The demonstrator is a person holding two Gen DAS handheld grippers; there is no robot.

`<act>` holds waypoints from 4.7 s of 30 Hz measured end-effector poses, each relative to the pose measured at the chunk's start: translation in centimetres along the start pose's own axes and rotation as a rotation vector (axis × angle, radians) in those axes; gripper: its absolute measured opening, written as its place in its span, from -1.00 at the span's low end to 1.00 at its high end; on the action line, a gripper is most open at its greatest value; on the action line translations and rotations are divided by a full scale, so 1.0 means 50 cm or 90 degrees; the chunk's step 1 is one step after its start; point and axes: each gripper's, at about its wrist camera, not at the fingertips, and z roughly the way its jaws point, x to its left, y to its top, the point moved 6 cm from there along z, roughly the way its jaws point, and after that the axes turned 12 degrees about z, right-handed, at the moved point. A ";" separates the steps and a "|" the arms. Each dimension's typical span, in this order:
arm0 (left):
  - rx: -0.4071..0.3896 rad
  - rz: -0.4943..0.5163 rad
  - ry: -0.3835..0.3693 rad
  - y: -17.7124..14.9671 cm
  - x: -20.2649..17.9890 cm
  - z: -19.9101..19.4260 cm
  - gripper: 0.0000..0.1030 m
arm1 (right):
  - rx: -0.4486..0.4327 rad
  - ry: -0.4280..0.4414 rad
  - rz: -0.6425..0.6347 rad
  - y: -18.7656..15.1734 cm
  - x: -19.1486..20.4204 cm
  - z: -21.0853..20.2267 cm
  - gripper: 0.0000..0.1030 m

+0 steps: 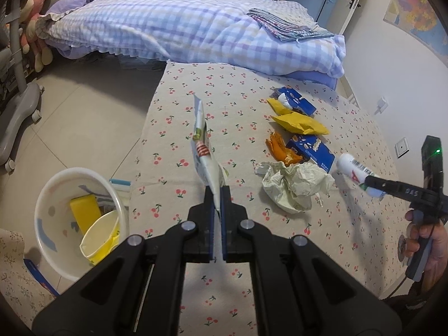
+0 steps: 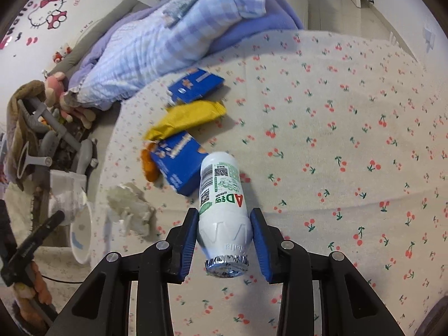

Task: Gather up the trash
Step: 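Drop the white strip in the bin with left tool while right tool carries bottle, then open the right tool over the white bin to drop the AD bottle, then grasp the crumpled white tissue with left tool while right tool nears the blue box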

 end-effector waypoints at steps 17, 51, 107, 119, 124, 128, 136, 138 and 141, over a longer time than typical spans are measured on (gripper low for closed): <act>0.003 -0.074 0.042 -0.071 0.153 -0.060 -0.91 | -0.001 0.124 -0.106 -0.059 0.268 -0.023 -0.25; 0.136 -0.148 0.084 -0.208 0.365 -0.005 0.15 | 0.170 0.129 -0.231 -0.257 0.595 0.247 -0.25; 0.095 -0.146 0.048 -0.109 0.177 -0.015 0.90 | -0.044 0.026 -0.142 -0.067 0.306 0.060 0.53; 0.063 -0.052 -0.076 0.006 -0.079 0.087 0.90 | -0.070 -0.030 -0.032 0.029 0.060 0.019 0.55; 0.068 -0.053 -0.116 0.025 -0.141 0.134 0.79 | -0.065 -0.041 -0.011 0.042 0.020 0.032 0.55; 0.085 -0.062 -0.120 0.027 -0.159 0.172 0.50 | -0.056 -0.043 -0.007 0.050 0.010 0.057 0.55; 0.091 -0.056 -0.126 0.033 -0.170 0.203 -0.30 | -0.031 -0.030 -0.008 0.049 0.027 0.106 0.55; 0.087 -0.047 -0.124 0.035 -0.168 0.197 -0.49 | -0.026 -0.028 -0.012 0.049 0.032 0.118 0.55; 0.083 -0.053 -0.129 0.038 -0.159 0.188 -0.57 | -0.014 -0.030 -0.014 0.046 0.036 0.139 0.55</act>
